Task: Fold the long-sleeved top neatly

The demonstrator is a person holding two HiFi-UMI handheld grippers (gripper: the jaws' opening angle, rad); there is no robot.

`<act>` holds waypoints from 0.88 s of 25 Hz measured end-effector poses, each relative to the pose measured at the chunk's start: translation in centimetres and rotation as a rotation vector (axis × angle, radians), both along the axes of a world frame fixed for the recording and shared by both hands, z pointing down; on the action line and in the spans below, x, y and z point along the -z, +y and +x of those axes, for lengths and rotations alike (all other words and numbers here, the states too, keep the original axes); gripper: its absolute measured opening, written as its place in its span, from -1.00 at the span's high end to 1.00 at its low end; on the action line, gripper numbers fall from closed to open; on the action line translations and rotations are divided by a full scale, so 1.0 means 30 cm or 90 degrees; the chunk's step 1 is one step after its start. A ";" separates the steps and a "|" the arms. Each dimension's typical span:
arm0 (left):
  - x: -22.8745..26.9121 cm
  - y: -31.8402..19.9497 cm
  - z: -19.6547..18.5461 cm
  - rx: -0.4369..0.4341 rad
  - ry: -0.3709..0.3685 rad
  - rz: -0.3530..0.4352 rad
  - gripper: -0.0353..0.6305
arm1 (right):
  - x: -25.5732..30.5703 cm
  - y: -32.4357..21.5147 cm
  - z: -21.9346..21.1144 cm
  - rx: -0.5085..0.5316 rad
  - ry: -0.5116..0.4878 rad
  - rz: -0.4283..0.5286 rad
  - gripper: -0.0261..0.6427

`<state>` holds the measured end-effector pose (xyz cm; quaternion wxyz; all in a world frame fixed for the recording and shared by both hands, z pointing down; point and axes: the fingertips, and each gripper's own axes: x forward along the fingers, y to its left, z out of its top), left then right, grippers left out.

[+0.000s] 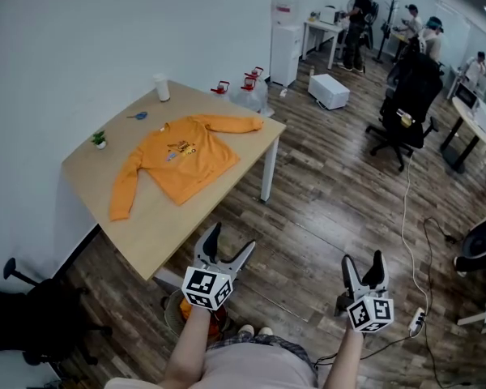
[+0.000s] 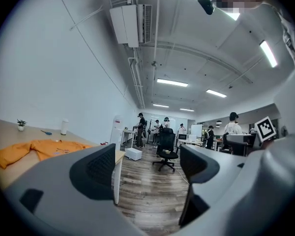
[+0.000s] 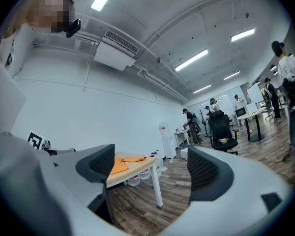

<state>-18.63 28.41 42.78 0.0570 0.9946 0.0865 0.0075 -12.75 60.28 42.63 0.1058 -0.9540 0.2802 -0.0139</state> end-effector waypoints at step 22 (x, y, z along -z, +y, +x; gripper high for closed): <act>-0.084 -0.175 0.074 0.038 -0.029 -0.004 -0.53 | -0.046 -0.194 0.127 0.023 -0.007 0.015 -0.72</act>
